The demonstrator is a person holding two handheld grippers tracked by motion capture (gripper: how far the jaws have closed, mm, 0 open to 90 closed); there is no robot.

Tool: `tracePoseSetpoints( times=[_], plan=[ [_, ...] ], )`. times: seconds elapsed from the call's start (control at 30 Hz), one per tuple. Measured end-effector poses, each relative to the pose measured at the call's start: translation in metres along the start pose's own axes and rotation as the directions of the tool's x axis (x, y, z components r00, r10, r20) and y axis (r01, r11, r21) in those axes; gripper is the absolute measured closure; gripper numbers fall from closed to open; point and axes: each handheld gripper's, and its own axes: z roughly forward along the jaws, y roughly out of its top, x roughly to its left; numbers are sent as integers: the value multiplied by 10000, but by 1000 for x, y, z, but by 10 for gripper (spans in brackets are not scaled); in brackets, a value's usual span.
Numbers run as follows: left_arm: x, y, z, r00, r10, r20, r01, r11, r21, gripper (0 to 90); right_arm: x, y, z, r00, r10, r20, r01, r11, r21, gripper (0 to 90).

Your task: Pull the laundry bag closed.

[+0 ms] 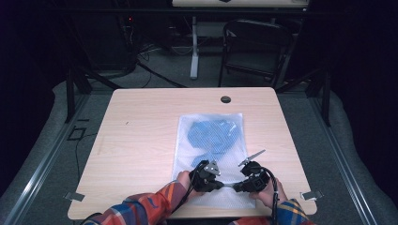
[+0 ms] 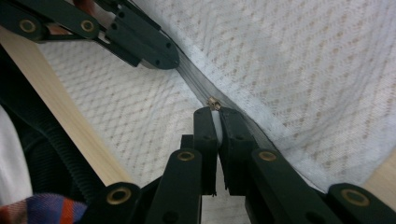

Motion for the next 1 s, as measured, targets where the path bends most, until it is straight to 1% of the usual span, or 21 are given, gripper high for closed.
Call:
tracePoseSetpoints(
  times=[0.03,0.07,0.1,0.23,0.33,0.4,0.43,0.47,0.5,0.53,0.57,0.6,0.63,0.67,0.7,0.77,0.8,0.83,0.87,0.9,1.0],
  plan=[
    [0,-1,1,9999,-62,139,64,9999,-140,900,-1,-1,-1,9999,112,-14,-112,9999,-63,867],
    [0,-1,1,9999,-62,139,64,9999,-140,900,-2,-1,-2,9999,126,-23,-126,9999,91,867],
    [0,-1,1,9999,-31,135,33,9999,-151,900,-2,-1,-3,9999,127,8,-127,9999,103,867],
    [0,-1,1,9999,-33,156,36,9999,-168,900,-4,-3,-4,9995,312,-16,-312,9995,-19,867],
    [0,-1,1,9999,-20,148,22,9998,-180,900,-3,-3,-4,9997,240,108,-241,9997,67,867],
    [0,-1,1,9999,-21,144,24,9998,-183,900,-3,-2,-4,9997,255,70,-255,9997,61,867],
    [0,-1,1,9999,5,133,-3,9999,-164,900,-4,-2,-6,9999,120,124,-123,9996,243,867],
    [0,-1,1,9999,-5,156,7,9999,-116,900,-4,-2,-6,9999,120,124,-123,9996,243,867],
    [-1,0,0,10000,57,15,-57,10000,-1,900,-5,-2,-6,9999,121,22,-122,9997,208,867],
    [-1,0,0,10000,57,15,-57,10000,-1,900,-5,-2,-7,9999,100,96,-103,9994,335,867],
    [-1,0,0,10000,66,5,-66,10000,5,900,-4,-4,-6,9992,412,6,-412,9991,52,867],
    [-1,0,0,10000,66,5,-66,10000,5,900,-4,-4,-6,9992,412,6,-412,9991,52,867],
    [-1,0,0,10000,53,3,-53,10000,-3,900,-7,-3,-8,9995,285,99,-288,9993,253,868],
    [-1,0,0,10000,70,1,-70,10000,0,900,-8,-4,-9,9993,287,222,-294,9990,327,867],
    [-1,0,0,10000,68,-2,-68,10000,-2,900,-13,-7,-10,9974,527,498,-542,9981,298,868],
    [-1,-1,1,9999,61,90,-60,9999,-110,900,-19,-11,-12,9960,736,513,-753,9967,317,868],
    [-1,0,0,10000,83,3,-83,10000,11,900,-23,-13,-14,9958,715,577,-735,9967,337,868],
    [-1,0,0,10000,82,5,-82,10000,14,900,-23,-15,-15,9949,914,429,-927,9953,279,868],
    [-1,0,0,10000,90,5,-90,10000,19,900,-26,-16,-16,9950,767,632,-789,9964,322,868],
    [-1,0,0,10000,82,2,-82,10000,13,900,-25,-16,-17,9941,1008,409,-1018,9945,225,868],
    [-1,0,0,10000,78,-4,-78,10000,5,900,-26,-17,-17,9945,925,491,-938,9953,254,868]
  ],
)
